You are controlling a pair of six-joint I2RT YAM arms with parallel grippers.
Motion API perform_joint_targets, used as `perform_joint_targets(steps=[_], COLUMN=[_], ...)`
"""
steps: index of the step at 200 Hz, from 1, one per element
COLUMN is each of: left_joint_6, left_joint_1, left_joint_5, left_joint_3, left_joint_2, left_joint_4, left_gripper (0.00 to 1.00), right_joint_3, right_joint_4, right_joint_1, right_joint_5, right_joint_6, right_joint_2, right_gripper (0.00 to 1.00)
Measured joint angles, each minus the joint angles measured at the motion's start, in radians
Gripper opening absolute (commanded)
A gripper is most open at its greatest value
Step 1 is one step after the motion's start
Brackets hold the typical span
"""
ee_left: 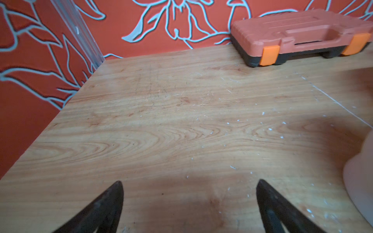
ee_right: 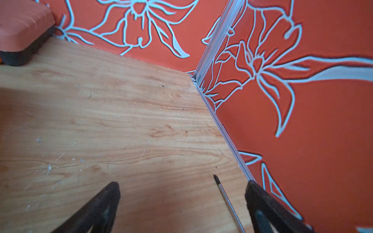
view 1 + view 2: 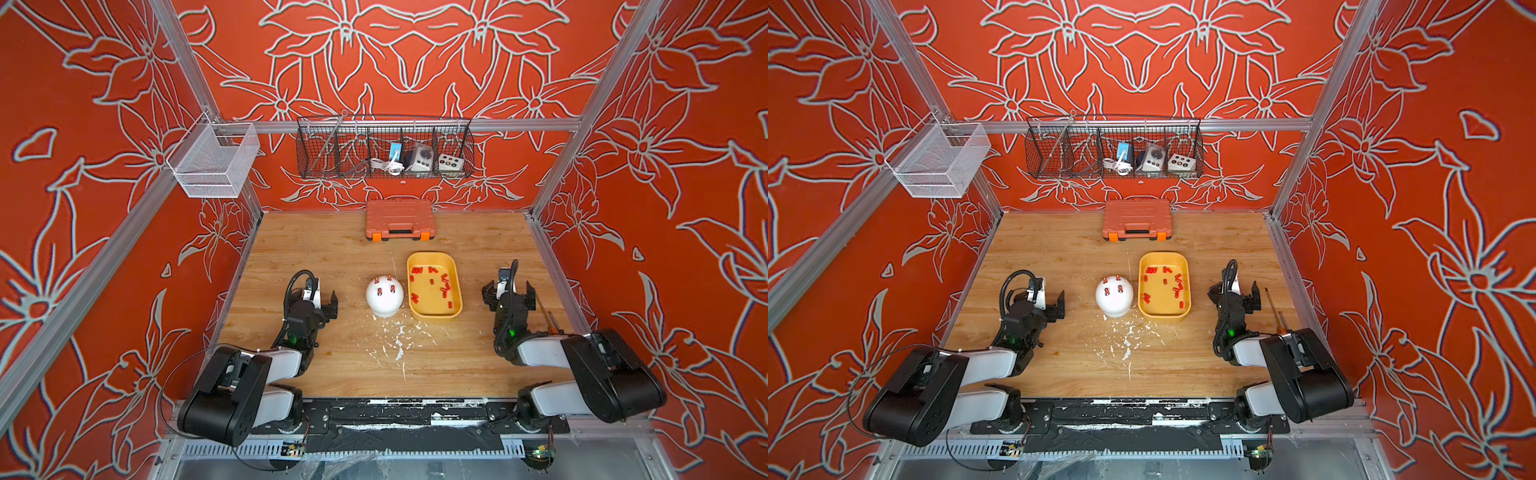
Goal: Cover the protruding screws with screw protection sleeves
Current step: Reset both arms
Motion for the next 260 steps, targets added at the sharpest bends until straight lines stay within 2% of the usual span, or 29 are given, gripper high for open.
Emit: perform_joint_targets(steps=[26, 42, 62, 86, 97, 153, 260], left_joint_6=[0.010, 0.003, -0.035, -0.090, -0.105, -0.127, -0.130], left_joint_1=[0.000, 0.021, 0.070, 0.145, 0.162, 0.162, 0.162], left_joint_5=[0.029, 0.040, 0.045, 0.065, 0.063, 0.071, 0.073], left_joint_3=[-0.019, 0.004, 0.088, 0.188, 0.198, 0.199, 0.199], left_joint_2=[0.024, 0.085, 0.123, 0.125, 0.124, 0.123, 0.123], left_joint_4=[0.062, 0.085, -0.012, -0.084, -0.090, -0.162, -0.169], left_gripper=[1.00, 1.00, 1.00, 1.00, 1.00, 1.00, 1.00], right_joint_3=[-0.009, -0.003, 0.031, 0.036, 0.035, 0.091, 0.092], right_joint_4=[0.021, -0.005, -0.079, -0.039, -0.071, -0.153, -0.180], right_joint_1=[-0.016, -0.038, -0.090, -0.130, -0.135, -0.204, -0.204], right_joint_5=[-0.053, -0.101, -0.176, -0.230, -0.245, -0.320, -0.349], right_joint_6=[0.006, 0.016, 0.038, 0.063, 0.069, 0.121, 0.137], right_joint_2=[-0.005, -0.006, -0.007, 0.032, 0.037, 0.041, 0.041], right_gripper=[0.99, 0.99, 0.99, 0.96, 0.99, 0.99, 0.99])
